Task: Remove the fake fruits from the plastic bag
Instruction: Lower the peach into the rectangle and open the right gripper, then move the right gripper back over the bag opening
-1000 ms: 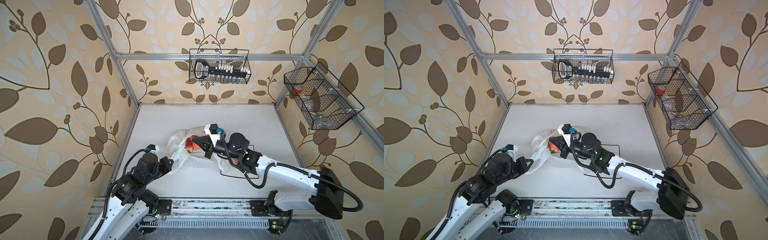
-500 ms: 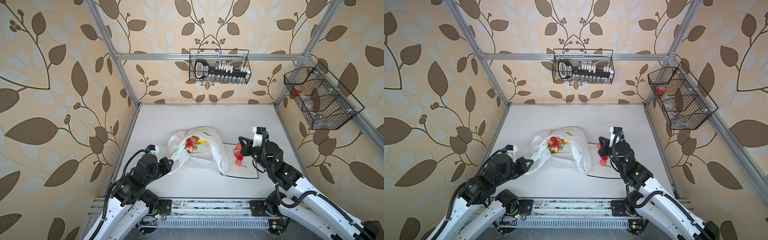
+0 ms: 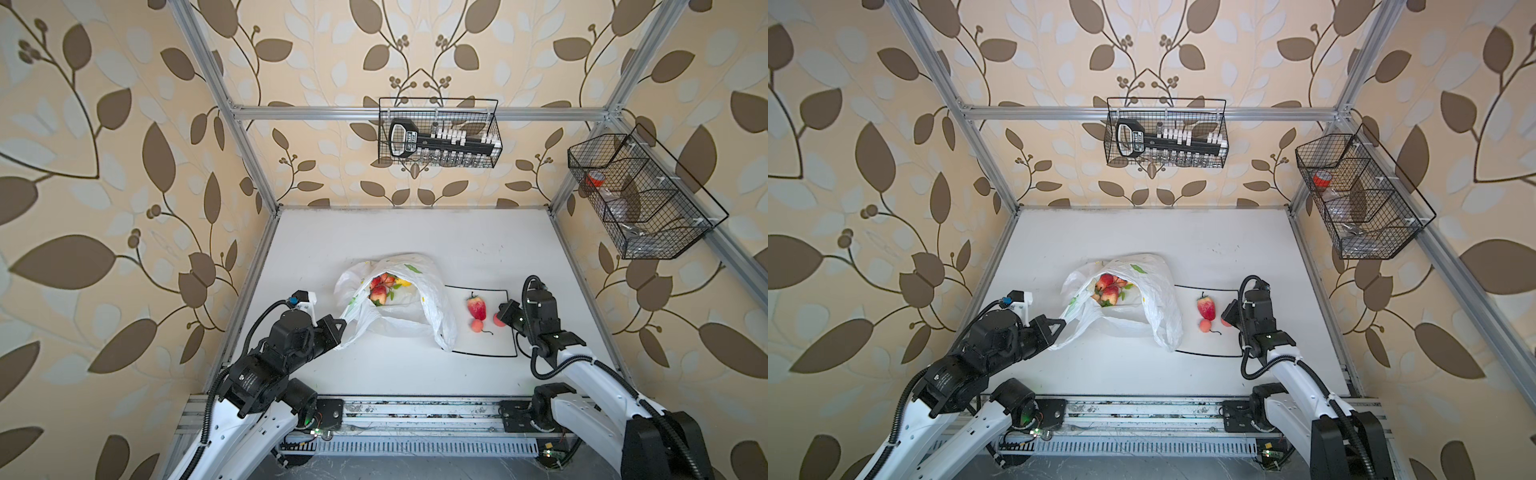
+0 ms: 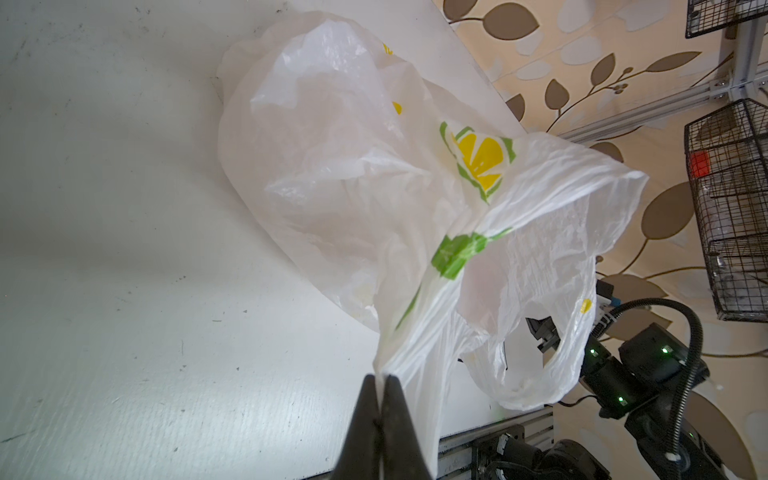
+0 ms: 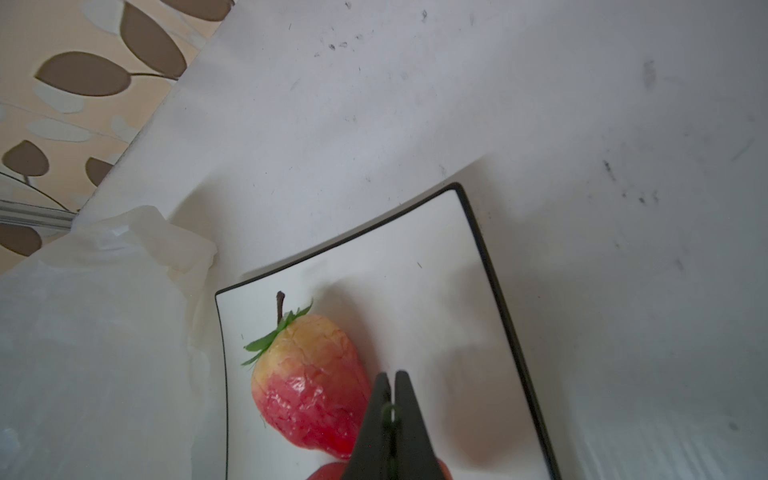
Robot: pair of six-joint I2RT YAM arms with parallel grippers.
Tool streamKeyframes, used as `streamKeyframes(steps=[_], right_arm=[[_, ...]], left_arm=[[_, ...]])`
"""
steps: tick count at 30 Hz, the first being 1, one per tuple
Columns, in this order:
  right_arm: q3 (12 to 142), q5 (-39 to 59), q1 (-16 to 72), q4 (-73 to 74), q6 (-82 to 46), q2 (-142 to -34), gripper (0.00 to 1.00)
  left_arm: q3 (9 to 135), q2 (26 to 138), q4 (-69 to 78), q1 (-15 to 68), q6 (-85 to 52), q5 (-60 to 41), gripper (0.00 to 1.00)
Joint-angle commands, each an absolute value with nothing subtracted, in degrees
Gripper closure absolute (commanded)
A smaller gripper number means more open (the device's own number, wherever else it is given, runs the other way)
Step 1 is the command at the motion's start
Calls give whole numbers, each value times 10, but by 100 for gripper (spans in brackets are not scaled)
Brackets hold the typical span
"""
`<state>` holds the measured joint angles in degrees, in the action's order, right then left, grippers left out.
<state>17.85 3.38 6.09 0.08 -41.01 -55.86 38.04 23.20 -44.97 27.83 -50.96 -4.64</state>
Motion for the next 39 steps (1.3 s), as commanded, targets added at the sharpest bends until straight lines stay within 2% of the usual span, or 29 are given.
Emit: streamKeyframes(steps=[1,5,12,17,22,26,30,34,39], right_arm=[[161,76,57,72,-438,-583,96],[152,80,54,97,-444,-612,91],[145,40,54,64,-435,-567,54],[162,21,54,2,-418,-496,44],[194,19,60,-53,-440,-408,42],[245,-17,108,-94,-442,-369,42],[306,-79,227,-95,-421,-368,45],[365,-139,384,-64,-367,-408,52],[415,-121,541,25,-300,-483,56]], left_arm=[[385,229,-447,284,-502,-59,100],[387,228,-451,284,-502,-61,100],[382,225,-448,284,-507,-64,100],[375,228,-445,284,-508,-67,100],[373,230,-444,284,-508,-64,100],[371,232,-440,284,-511,-66,100],[371,234,-440,284,-511,-66,100],[371,234,-442,284,-511,-66,100],[369,232,-448,284,-511,-66,100]])
